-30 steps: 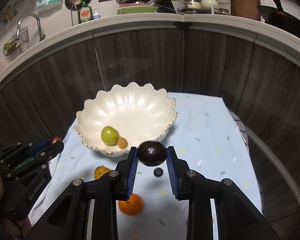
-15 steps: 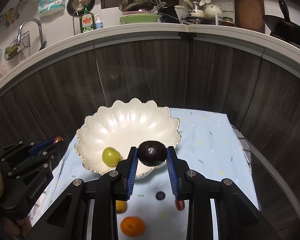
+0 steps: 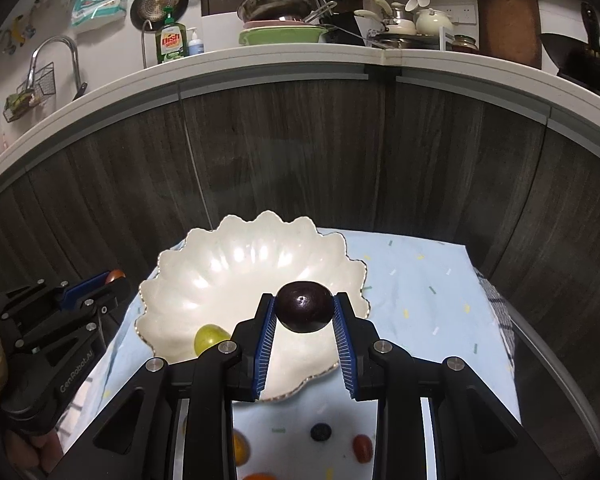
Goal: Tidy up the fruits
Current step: 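Lift the red date and dark plum and carry them over the white bowl, then open the left tool and the right tool to drop both fruits into the bowl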
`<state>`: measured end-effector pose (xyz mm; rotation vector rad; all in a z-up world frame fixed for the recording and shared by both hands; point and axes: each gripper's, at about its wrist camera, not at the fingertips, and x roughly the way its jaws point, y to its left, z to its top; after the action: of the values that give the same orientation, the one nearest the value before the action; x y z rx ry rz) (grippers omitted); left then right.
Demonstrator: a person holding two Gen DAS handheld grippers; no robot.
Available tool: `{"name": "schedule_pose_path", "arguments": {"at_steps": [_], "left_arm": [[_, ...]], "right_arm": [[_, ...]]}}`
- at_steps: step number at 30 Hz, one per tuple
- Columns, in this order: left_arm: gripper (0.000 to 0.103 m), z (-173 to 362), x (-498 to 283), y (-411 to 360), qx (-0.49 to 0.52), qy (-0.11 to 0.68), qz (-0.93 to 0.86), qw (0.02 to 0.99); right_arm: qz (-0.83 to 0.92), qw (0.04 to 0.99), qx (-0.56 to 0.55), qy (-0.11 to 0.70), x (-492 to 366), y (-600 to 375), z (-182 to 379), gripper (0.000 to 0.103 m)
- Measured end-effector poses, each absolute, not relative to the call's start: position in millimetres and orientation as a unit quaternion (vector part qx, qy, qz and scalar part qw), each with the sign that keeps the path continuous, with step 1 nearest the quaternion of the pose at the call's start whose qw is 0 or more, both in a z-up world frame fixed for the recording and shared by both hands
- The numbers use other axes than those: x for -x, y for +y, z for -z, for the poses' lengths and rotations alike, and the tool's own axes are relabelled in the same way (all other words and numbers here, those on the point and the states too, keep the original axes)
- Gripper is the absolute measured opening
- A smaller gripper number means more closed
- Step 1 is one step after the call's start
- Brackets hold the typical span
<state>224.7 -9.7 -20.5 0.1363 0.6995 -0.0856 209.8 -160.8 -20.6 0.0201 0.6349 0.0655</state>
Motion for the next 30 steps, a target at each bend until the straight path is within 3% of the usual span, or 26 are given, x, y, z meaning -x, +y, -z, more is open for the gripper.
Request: {"name": "schedule_pose_path", "arguments": {"at_steps": [30], "left_arm": [[0.017, 81, -290, -7, -0.058, 0.415, 0.047, 0.907]], "right_arm": [[-0.033, 0.917, -0.018, 0.397, -270, -160, 84, 0.03]]}}
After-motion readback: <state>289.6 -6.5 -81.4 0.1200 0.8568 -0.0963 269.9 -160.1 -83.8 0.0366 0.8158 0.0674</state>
